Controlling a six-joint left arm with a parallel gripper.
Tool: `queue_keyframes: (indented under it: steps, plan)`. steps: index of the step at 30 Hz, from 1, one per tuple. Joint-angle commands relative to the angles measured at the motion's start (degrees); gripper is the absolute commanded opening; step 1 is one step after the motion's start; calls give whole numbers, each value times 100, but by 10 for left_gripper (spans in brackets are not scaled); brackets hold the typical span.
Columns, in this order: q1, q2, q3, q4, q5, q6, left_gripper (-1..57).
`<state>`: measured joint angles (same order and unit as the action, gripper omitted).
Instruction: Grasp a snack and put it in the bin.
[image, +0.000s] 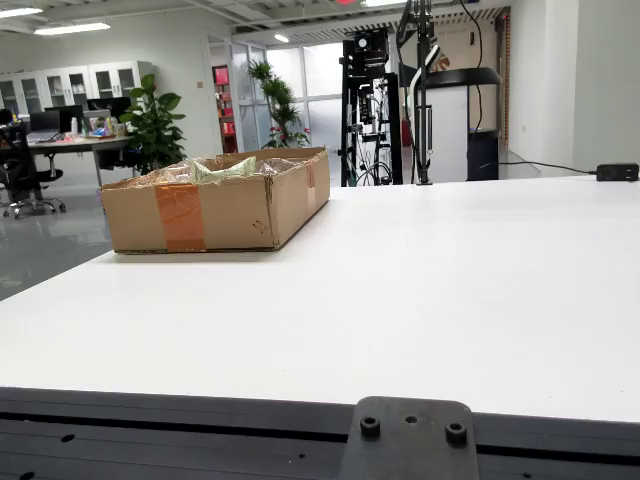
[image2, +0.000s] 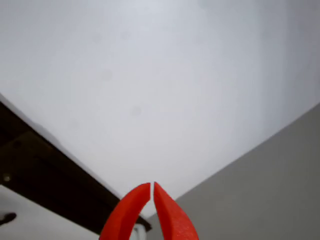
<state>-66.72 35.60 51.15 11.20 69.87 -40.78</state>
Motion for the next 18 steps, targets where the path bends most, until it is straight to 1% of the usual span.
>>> queue_keyframes:
  steps: [1, 8, 18]
  plan:
    - [-79, 0, 0, -8, 0, 0, 4]
    - [-89, 0, 0, -12, 0, 0, 4]
    - [119, 0, 0, -8, 0, 0, 4]
